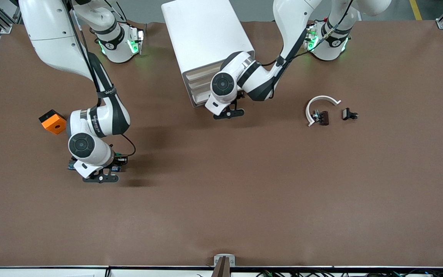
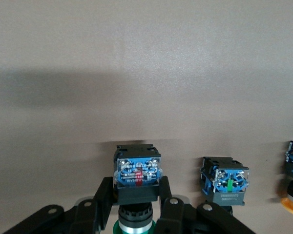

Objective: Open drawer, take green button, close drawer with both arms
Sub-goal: 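Set the green button beside the red button while the left gripper closes the drawer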

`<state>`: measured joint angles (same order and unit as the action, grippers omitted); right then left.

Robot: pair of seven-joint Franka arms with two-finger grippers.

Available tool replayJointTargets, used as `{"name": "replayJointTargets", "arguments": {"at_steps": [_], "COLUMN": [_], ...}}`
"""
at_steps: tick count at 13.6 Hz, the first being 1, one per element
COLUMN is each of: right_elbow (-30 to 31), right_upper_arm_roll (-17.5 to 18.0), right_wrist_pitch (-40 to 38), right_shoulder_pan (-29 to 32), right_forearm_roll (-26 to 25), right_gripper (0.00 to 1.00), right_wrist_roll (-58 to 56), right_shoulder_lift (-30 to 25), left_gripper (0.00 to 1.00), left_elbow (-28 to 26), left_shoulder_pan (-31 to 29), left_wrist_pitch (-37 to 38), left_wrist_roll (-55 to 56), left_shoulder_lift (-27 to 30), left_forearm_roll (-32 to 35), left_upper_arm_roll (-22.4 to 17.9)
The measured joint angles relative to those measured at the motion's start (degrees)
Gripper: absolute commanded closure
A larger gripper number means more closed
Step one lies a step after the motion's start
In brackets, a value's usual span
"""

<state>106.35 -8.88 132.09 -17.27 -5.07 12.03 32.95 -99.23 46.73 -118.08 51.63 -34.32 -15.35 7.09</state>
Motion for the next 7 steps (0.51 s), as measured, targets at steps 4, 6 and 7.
{"name": "replayJointTargets", "arguments": {"at_steps": [4,6,7], "right_elbow": [0.00,-0.01,-0.06], "right_upper_arm_roll": [0.01,0.01,0.00], "right_wrist_pitch": [0.42,0.62,0.70], "right_shoulder_pan": [0.06,0.06,0.10], "right_forearm_roll": [-0.15,-0.20,-0.22], "right_gripper": [0.53,0.00,0.00], "right_wrist_roll": [0.00,0.00,0.03], "right_shoulder_lift": [0.53,0.65,0.65], "left_gripper": [0.00,0.00,0.00], "left_elbow": [0.00,0.06,0.25], "left_shoulder_pan": [0.05,-0.36,-1.44], "left_wrist_pitch": [-2.37,-3.37,-3.69], "left_wrist_roll": [-0.01,-0.01,-0.06], "left_shoulder_lift": [0.17,0.44,0.82], "left_forearm_roll": [-3.53,-3.83,-3.63], "left_upper_arm_roll": [1.08,0.83,0.54]}}
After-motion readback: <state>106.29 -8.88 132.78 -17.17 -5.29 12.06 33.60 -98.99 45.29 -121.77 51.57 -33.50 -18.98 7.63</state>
